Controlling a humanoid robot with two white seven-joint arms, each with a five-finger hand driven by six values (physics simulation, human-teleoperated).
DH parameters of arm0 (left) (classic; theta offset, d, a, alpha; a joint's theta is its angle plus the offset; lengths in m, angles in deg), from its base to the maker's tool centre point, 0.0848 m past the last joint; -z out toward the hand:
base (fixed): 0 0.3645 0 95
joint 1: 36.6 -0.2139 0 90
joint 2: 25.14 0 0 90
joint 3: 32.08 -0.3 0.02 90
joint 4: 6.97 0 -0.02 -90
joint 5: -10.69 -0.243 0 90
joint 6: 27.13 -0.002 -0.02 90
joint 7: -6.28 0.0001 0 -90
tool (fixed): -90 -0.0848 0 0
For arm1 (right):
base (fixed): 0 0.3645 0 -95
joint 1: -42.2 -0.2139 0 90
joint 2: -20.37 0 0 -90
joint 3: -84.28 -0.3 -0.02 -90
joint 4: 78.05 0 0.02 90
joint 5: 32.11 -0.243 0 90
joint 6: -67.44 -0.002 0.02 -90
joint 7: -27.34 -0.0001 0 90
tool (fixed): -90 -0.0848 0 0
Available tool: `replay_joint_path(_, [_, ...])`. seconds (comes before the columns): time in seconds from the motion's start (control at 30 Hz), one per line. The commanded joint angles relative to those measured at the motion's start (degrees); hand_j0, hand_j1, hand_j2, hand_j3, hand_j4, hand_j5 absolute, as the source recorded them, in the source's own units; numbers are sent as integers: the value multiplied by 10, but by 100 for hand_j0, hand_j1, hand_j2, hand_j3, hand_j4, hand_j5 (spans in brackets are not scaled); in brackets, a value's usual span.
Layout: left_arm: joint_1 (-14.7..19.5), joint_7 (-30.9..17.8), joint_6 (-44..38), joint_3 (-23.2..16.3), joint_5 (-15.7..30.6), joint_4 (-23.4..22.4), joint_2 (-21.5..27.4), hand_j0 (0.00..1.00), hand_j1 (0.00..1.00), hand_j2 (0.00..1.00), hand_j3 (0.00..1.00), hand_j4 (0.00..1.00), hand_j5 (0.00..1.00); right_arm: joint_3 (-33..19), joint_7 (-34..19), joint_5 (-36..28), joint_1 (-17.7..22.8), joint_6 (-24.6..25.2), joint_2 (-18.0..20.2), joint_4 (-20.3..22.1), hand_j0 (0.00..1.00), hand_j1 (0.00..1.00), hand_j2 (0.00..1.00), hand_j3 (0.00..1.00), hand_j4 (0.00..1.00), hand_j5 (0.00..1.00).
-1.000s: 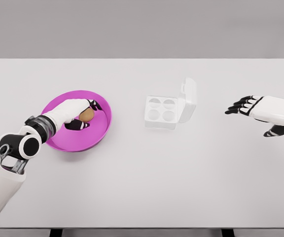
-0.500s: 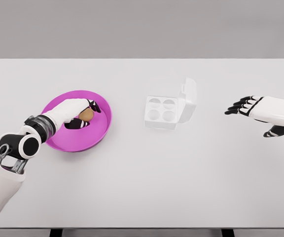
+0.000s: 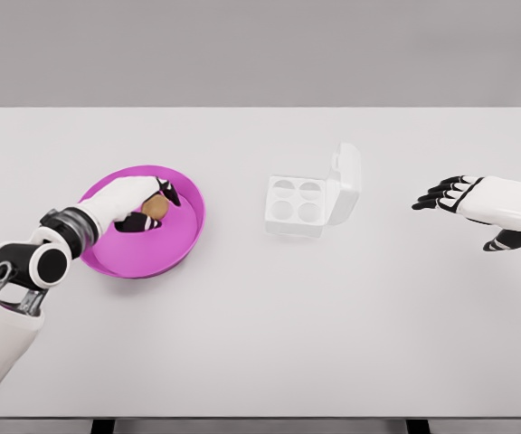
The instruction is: Pack egg into the box and close the box lid
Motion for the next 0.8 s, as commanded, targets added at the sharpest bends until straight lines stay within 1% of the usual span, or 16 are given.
replay_joint_path(0.0, [0, 0, 2, 2, 2, 1, 0, 51, 51, 51, 51, 51, 51, 0, 0, -3, 0, 2, 1, 0, 100, 100, 100, 100, 100, 100])
replay_joint_path(0.27, [0, 0, 7, 10, 5, 7, 0, 48, 48, 48, 48, 48, 48, -1, 0, -3, 0, 2, 2, 0, 100, 100, 100, 100, 100, 100])
replay_joint_path(0.43, [1, 0, 11, 11, 6, 10, -9, 46, 46, 46, 46, 46, 46, -2, 0, -3, 0, 2, 2, 0, 100, 100, 100, 100, 100, 100])
replay_joint_path(0.6, [3, 0, 11, 12, 6, 17, -19, 43, 43, 43, 43, 43, 43, -2, 0, -3, 1, 2, 2, 0, 100, 100, 100, 100, 100, 100])
replay_joint_path(0.77, [4, 0, 28, 18, 8, 20, -24, 37, 37, 37, 37, 37, 37, -2, 0, -3, 1, 2, 2, 0, 100, 100, 100, 100, 100, 100])
